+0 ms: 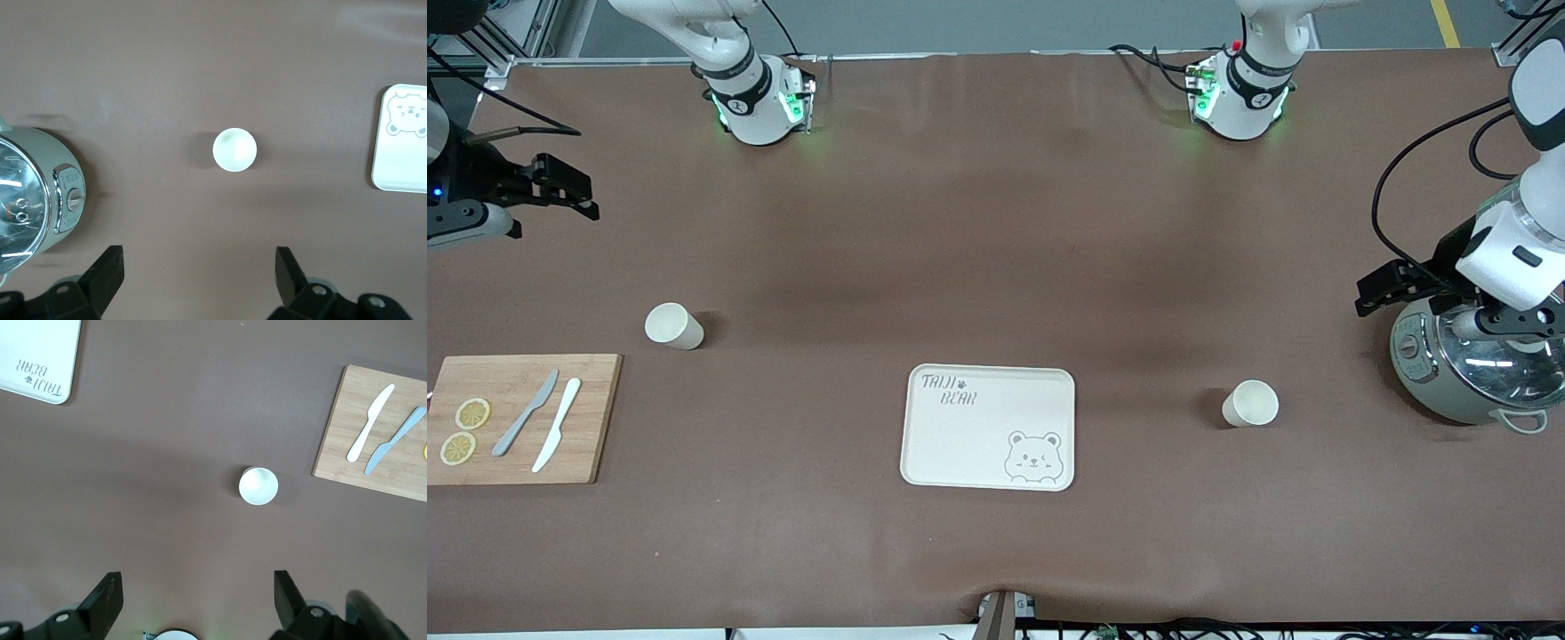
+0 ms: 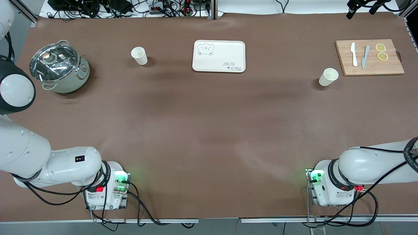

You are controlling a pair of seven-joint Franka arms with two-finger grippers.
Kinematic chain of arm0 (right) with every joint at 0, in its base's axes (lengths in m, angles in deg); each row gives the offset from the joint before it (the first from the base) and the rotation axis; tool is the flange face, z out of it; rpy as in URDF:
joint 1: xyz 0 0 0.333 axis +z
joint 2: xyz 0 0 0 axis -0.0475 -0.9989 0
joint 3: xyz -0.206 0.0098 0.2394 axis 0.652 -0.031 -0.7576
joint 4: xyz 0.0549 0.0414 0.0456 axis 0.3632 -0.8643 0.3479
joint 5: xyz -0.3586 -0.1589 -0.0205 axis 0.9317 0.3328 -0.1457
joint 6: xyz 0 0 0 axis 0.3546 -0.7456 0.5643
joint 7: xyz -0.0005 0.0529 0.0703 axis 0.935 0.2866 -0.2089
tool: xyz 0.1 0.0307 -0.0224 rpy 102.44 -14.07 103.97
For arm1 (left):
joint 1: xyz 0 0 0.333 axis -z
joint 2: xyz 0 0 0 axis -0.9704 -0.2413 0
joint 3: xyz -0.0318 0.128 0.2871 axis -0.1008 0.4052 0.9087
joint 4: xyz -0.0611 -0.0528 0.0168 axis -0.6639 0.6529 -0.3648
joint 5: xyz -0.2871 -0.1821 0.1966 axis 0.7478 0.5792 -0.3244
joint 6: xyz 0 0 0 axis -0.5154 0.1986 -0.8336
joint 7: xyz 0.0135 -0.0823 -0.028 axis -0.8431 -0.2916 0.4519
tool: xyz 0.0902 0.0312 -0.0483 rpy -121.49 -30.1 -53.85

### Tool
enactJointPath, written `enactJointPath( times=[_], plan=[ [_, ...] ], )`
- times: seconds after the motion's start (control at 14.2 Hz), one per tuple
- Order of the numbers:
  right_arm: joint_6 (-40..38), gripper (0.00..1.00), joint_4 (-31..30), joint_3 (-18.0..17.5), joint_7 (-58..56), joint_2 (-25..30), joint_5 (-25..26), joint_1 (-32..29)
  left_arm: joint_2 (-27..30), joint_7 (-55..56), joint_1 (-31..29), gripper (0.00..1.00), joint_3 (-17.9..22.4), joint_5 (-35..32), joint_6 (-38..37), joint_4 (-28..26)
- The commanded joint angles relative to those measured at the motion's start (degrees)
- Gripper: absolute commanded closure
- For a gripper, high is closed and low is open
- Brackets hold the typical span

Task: Place white IKEA cup upright on tray with both arms
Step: 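Move the left gripper down over the white cup beside it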

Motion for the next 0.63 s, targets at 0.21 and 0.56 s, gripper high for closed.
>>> enactJointPath(
  times=[0.21, 0.56],
  plan=[
    [0.7, 0.00, -1.5, -0.2, 0.8, 1.4, -0.5, -0.2, -0.4, -0.9, -1.0, 0.00, -0.1, 1.3, 0.1, 1.0],
    [0.7, 0.00, -1.3, -0.2, 0.8, 1.3, -0.5, -0.3, -0.5, 0.3, -0.4, 0.00, -0.1, 1.1, 0.2, 1.5]
  ],
)
